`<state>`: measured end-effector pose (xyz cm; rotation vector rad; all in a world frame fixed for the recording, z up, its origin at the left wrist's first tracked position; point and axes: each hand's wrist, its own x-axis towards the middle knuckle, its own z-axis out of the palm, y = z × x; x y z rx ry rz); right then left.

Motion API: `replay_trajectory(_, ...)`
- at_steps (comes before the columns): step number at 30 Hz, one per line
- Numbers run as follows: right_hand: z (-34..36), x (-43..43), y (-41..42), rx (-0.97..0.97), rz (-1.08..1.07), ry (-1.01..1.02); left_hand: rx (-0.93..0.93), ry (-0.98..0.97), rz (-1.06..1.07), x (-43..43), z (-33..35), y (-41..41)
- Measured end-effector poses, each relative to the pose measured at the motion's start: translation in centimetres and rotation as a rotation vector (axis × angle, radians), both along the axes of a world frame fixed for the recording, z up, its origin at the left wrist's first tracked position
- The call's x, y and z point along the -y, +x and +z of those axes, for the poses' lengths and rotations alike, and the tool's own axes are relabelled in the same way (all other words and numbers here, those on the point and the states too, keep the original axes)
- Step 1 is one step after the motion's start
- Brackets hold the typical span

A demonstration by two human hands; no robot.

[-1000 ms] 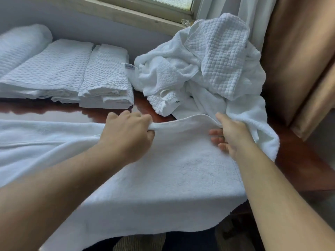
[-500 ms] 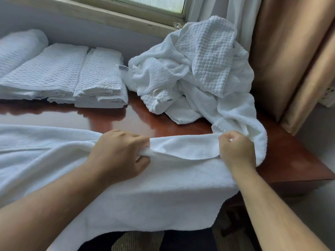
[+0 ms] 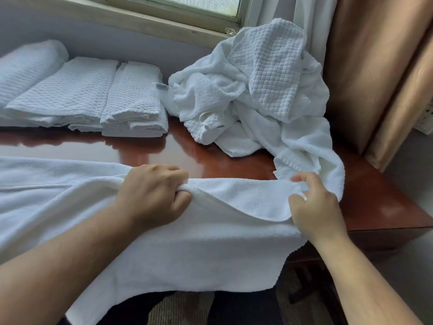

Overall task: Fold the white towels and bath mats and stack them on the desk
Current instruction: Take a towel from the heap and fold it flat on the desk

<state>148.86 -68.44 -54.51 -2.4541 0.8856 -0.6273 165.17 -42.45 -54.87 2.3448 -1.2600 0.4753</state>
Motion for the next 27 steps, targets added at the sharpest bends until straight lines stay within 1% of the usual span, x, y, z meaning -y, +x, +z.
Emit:
replay_trajectory(3, 0.3, -0.4, -1.0, -0.177, 0.005, -0.009, 0.031, 0.076, 0.025, -0.5, -0.2, 0.1)
replay_trajectory(4, 0.5, -0.5, -1.2, -0.269, -0.013, -0.026, 0.044, 0.111, 0.023, -0.7, -0.3, 0.1)
replay_trajectory(6, 0.9, -0.8, -1.3, -0.429, -0.085, -0.137, 0.047, 0.146, -0.002, -1.3, -0.5, 0.0)
replay_trajectory(7, 1.2, -1.1, -1.3, -0.410, -0.125, -0.199, 0.043, 0.140, -0.015, -1.6, -0.6, -0.1)
replay_trajectory(8, 1.7, -1.4, -1.2, -0.319, -0.133, -0.235, 0.043, 0.131, -0.022, -1.8, -0.6, -0.2)
replay_trajectory(10, 3.0, -2.1, -0.2, -0.063, -0.035, -0.263, 0.059, 0.118, -0.026, -1.9, -0.6, -0.2)
replay_trajectory(11, 3.5, -2.5, 0.7, -0.015, 0.035, -0.238, 0.064, 0.115, -0.033, -1.9, -0.6, -0.2)
replay_trajectory(12, 3.6, -3.0, 1.7, -0.041, 0.100, -0.202, 0.062, 0.111, -0.048, -1.8, -0.6, -0.1)
replay_trajectory(13, 3.4, -3.6, 2.8, -0.129, 0.144, -0.180, 0.054, 0.103, -0.070, -1.8, -0.6, -0.1)
replay_trajectory(16, 0.8, -5.7, 5.4, -0.503, 0.142, -0.185, 0.025, 0.095, -0.123, -1.6, -0.7, 0.4)
replay_trajectory(17, -0.2, -6.1, 5.8, -0.569, 0.135, -0.157, 0.020, 0.096, -0.126, -1.6, -0.7, 0.7)
replay_trajectory(18, -1.1, -6.2, 6.2, -0.582, 0.133, -0.139, 0.019, 0.097, -0.128, -1.5, -0.7, 1.0)
replay_trajectory(20, -2.0, -5.6, 6.9, -0.542, 0.134, -0.143, 0.021, 0.101, -0.126, -1.3, -0.6, 1.7)
replay_trajectory(27, -1.7, -3.4, 11.4, -0.504, 0.183, -0.199, 0.046, 0.139, -0.077, 0.4, -0.6, 5.2)
